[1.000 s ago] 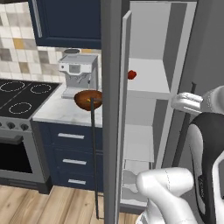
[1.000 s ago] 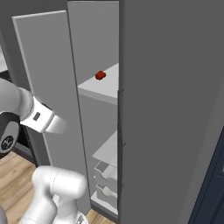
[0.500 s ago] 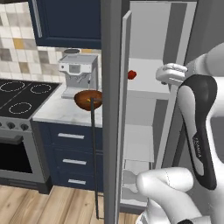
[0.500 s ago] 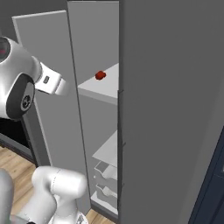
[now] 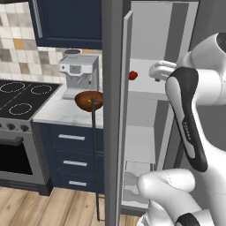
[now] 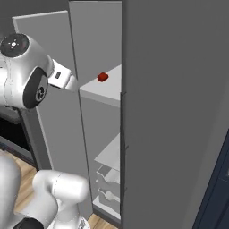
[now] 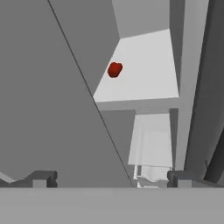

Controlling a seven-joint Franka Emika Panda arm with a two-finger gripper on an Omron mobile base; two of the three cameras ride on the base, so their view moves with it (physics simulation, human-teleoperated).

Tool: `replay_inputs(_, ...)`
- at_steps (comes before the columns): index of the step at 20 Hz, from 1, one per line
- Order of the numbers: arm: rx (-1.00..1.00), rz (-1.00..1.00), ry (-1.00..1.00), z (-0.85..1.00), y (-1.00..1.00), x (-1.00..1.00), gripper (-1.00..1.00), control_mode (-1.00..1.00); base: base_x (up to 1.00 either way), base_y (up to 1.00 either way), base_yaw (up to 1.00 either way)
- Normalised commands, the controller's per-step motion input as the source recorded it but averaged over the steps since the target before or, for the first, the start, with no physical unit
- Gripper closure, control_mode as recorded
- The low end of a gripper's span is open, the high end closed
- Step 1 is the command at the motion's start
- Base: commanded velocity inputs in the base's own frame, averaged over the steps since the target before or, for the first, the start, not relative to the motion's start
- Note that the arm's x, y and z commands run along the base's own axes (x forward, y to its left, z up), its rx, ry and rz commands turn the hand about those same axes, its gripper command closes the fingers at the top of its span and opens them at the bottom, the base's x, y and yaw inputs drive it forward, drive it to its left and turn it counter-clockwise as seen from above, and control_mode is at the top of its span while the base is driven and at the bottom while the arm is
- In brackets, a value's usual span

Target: Take the kiwi, bell pepper, and shrimp from the freezer and place them in the bowl on the counter.

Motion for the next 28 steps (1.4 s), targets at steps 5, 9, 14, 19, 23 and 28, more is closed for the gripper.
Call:
replay_inputs(5, 0.00, 0.00, -0.04, 0.00, 0.00, 0.77, -1.00, -1.00, 0.00, 0.00, 0.00)
replay_inputs(9, 0.00, 0.00, 0.02, 0.00, 0.00, 0.85, -1.00, -1.00, 0.00, 0.00, 0.00)
replay_inputs(14, 0.00, 0.00, 0.04, -0.04, 0.00, 0.73, -1.00, -1.00, 0.00, 0.00, 0.00)
replay_inputs(19, -0.01, 0.00, 0.05, -0.28, -0.01, 0.63, -1.00, -1.00, 0.00, 0.00, 0.00)
replay_inputs(23, 0.00, 0.00, 0.01, -0.41, -0.16, 0.56, -1.00, -1.00, 0.00, 0.00, 0.00)
replay_inputs(28, 0.00, 0.00, 0.02, -0.29, -0.12, 0.61, -1.00, -1.00, 0.00, 0.00, 0.00)
